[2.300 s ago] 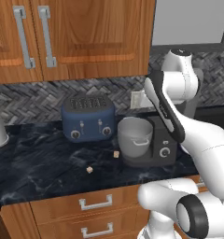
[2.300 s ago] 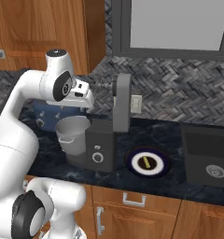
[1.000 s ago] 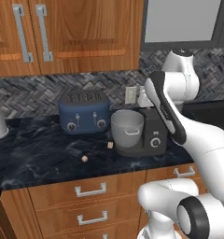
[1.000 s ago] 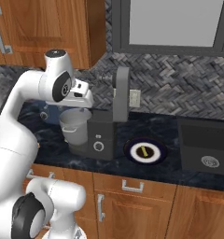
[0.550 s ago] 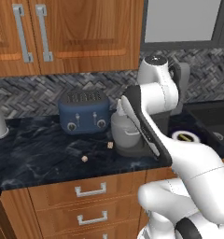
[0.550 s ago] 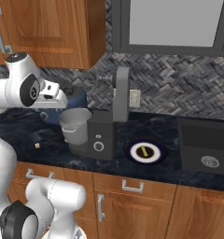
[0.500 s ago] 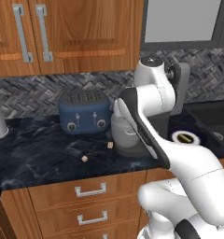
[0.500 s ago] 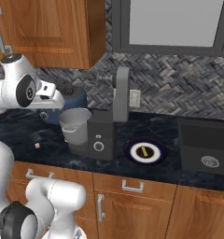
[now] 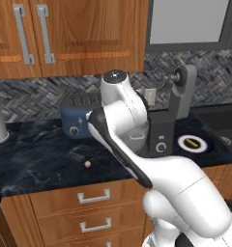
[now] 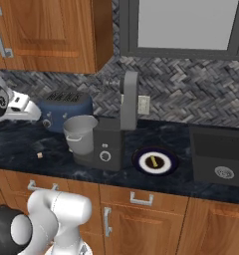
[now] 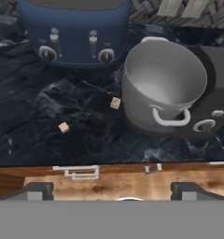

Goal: Add butter and sugar cubes to the stand mixer bowl and then turn on the stand mixer to begin making frosting.

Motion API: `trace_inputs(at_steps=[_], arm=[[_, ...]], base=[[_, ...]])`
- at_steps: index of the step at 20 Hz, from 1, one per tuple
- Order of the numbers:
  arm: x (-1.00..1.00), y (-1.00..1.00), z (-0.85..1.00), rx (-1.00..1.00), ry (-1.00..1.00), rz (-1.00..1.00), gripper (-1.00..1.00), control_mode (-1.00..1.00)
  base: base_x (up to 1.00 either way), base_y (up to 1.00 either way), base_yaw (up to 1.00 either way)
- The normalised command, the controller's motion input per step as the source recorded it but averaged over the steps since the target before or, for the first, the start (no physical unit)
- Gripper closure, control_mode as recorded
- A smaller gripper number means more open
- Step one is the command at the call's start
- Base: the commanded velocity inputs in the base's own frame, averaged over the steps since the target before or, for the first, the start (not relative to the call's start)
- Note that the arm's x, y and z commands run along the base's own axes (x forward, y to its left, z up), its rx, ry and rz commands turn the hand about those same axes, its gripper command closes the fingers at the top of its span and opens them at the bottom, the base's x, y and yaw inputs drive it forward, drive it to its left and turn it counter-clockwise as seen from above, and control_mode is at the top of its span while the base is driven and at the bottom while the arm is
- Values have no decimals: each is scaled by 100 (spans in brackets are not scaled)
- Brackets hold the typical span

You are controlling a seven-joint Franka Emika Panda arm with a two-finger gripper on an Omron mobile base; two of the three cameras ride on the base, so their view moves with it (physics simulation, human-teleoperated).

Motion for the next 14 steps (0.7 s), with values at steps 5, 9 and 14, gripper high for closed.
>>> trace_inputs(at_steps=[5,9,14], arm=[[0,70,-45,0,-8,-38,-100,-100],[0,51,-46,1,-4,-56,-100,-100],[7,26,-43,2,0,-56,-100,-100]], base=[[0,0,0],[0,0,0],[0,0,0]])
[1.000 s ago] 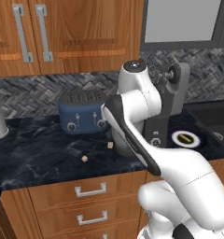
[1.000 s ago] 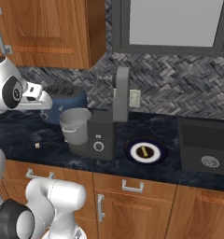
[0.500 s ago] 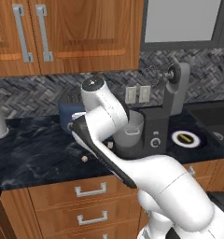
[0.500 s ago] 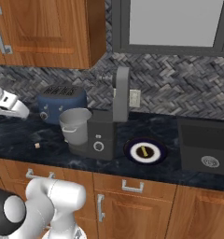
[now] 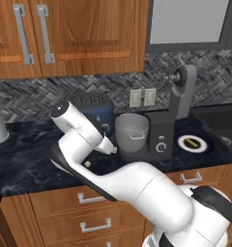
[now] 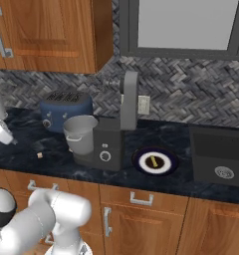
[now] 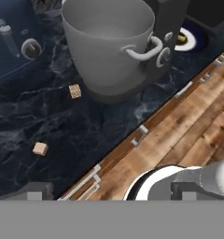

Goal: Add butter and sugar cubes to the stand mixer bowl and then turn on the stand mixer to begin making frosting.

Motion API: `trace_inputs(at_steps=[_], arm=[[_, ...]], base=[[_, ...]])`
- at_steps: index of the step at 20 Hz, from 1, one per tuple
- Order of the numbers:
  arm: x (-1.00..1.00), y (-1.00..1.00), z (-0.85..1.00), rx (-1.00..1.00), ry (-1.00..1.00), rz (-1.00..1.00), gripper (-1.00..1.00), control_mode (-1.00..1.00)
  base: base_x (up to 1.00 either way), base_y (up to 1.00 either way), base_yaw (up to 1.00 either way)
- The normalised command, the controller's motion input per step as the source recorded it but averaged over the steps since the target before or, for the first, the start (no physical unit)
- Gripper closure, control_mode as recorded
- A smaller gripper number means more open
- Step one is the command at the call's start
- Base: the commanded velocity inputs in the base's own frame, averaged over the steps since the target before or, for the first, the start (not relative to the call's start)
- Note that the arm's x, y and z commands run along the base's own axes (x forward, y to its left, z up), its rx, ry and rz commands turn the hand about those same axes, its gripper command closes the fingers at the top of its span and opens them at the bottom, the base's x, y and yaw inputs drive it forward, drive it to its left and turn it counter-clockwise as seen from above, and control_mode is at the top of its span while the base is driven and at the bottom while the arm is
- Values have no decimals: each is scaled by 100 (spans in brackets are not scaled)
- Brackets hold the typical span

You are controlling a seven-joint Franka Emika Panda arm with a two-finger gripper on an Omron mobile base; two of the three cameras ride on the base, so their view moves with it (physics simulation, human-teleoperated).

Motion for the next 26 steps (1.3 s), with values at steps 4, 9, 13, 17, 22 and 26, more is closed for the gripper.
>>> trace_inputs(at_steps=[4,9,13,17,22,26], arm=[[27,16,-39,0,-3,-41,-100,-100],[27,7,-32,0,-10,-24,-100,-100],[20,0,-32,0,-14,-2,-100,-100],[26,0,-22,0,-6,0,-100,-100],[40,0,-29,0,0,0,-100,-100],[31,-1,-37,0,0,0,-100,-100]], base=[[0,0,0],[0,0,0],[0,0,0],[0,0,0],[0,0,0],[0,0,0]])
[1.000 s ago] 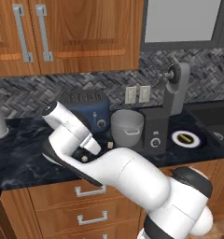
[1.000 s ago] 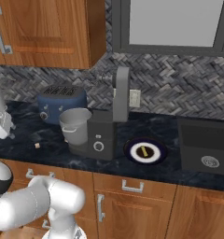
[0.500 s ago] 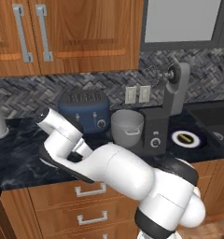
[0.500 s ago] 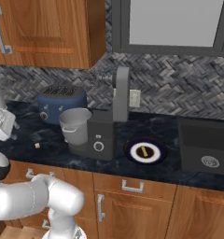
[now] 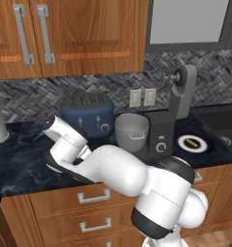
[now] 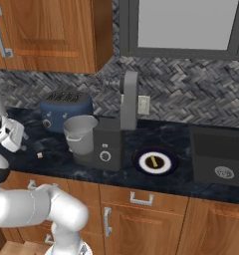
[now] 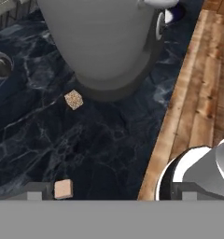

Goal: Add butter and sugar cubes to the stand mixer bowl and then turn on the stand mixer to begin making frosting.

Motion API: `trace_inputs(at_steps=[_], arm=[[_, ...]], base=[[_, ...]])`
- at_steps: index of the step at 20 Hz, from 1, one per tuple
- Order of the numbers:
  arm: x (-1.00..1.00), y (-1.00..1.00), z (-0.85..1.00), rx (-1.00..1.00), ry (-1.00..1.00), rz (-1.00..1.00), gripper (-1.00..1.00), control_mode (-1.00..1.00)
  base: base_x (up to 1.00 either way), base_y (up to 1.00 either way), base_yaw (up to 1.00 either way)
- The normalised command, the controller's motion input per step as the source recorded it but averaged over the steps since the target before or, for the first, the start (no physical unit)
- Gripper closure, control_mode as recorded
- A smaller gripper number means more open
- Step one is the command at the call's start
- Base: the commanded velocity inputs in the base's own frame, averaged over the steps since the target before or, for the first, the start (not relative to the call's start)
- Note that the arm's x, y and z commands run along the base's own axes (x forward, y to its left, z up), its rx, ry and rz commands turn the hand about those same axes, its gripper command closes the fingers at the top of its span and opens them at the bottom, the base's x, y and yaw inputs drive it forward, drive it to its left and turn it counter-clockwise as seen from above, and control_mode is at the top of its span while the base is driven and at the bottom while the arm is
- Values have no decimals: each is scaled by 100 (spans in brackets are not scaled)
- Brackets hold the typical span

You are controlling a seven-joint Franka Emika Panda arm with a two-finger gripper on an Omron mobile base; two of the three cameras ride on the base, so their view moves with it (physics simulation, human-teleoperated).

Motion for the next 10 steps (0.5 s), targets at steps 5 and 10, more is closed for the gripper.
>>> trace_inputs(at_steps=[5,10], arm=[[19,-2,-41,0,0,0,-100,-100],[15,0,-32,0,0,-2,-100,-100]], base=[[0,0,0],[0,0,0]])
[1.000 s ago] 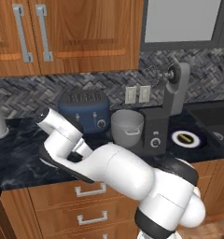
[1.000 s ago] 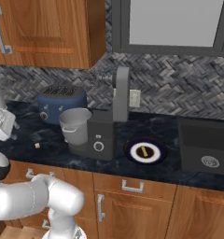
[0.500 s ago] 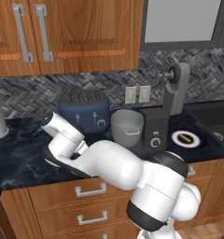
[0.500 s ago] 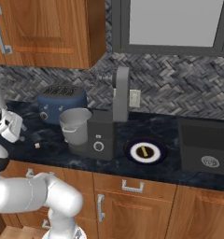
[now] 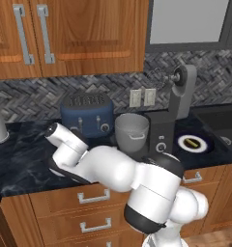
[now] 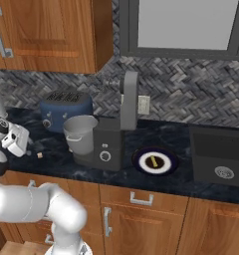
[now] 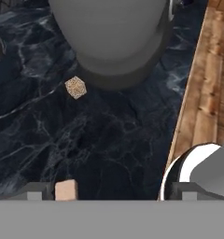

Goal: Add butter and sugar cubes to the stand mixer bowl and then turn on the stand mixer to begin making frosting.

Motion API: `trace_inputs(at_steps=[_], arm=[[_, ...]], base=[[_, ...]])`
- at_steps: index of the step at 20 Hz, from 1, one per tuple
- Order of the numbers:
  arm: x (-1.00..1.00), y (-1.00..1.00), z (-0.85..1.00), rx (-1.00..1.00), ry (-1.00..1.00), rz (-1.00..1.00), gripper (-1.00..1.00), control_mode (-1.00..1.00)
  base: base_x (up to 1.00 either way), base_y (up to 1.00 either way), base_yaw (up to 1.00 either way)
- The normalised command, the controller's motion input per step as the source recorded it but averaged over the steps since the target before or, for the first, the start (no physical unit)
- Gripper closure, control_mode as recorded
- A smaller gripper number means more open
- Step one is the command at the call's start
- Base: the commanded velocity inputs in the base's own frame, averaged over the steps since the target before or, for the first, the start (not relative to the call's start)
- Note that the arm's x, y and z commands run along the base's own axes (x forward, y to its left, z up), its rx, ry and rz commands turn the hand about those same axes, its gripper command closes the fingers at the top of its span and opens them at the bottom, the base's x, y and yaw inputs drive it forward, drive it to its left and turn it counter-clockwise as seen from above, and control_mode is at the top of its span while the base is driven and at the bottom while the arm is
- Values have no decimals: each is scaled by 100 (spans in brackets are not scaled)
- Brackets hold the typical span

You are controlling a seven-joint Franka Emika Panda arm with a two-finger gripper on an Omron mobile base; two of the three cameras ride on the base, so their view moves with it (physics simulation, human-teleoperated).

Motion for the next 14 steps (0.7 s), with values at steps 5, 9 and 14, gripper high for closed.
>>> trace_inputs(at_steps=[5,9,14], arm=[[14,0,-31,0,1,-2,-100,-100],[15,0,-26,0,3,-2,-100,-100],[15,0,-19,0,4,-2,-100,-100]], base=[[0,0,0],[0,0,0],[0,0,0]])
